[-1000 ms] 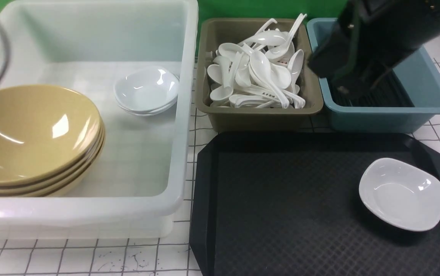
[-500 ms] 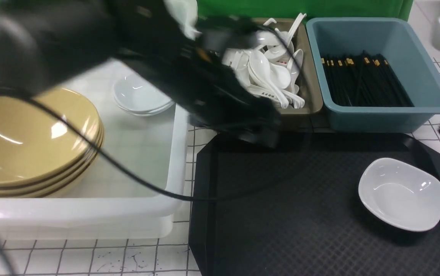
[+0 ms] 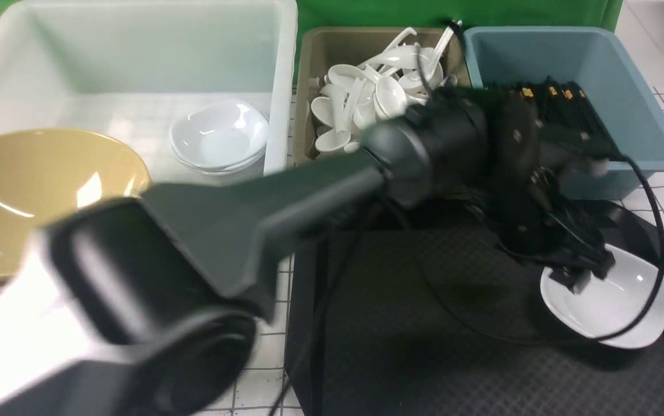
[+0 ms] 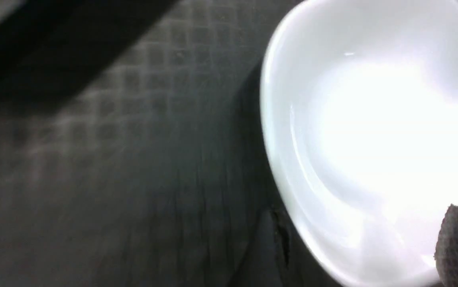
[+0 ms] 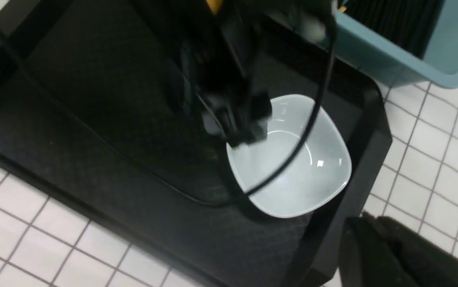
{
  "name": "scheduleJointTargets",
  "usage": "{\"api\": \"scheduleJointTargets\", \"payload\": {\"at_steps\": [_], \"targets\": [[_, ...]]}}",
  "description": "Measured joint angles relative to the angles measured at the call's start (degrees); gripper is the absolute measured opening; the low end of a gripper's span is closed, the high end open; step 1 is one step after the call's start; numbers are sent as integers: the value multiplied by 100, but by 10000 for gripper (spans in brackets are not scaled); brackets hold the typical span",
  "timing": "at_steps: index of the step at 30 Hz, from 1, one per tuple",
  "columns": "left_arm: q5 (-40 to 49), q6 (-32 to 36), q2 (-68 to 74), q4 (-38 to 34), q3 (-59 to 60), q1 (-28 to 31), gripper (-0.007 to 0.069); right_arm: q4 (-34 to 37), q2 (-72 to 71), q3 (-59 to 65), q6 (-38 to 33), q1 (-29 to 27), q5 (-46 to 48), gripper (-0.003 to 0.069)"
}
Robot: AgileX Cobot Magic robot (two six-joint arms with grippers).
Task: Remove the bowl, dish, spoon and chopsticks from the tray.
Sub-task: Use the left arm to grab the plate, then use the left arm to put the plate into the large storage box on the left
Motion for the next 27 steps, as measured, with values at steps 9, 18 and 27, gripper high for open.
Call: {"api": "scheduleJointTargets", "payload": {"at_steps": [9,18,27], "targets": [[-113,2,845,-48,-827,-104,401,-39,-59,22,-14,0,0,48],[521,-172,487,299,-862,104,12,-48,-59,-8,-63,0,-59,48],[1624,205,-1052,736,-857,1321,2,812,408,-775,-633,34,-894,48]]}}
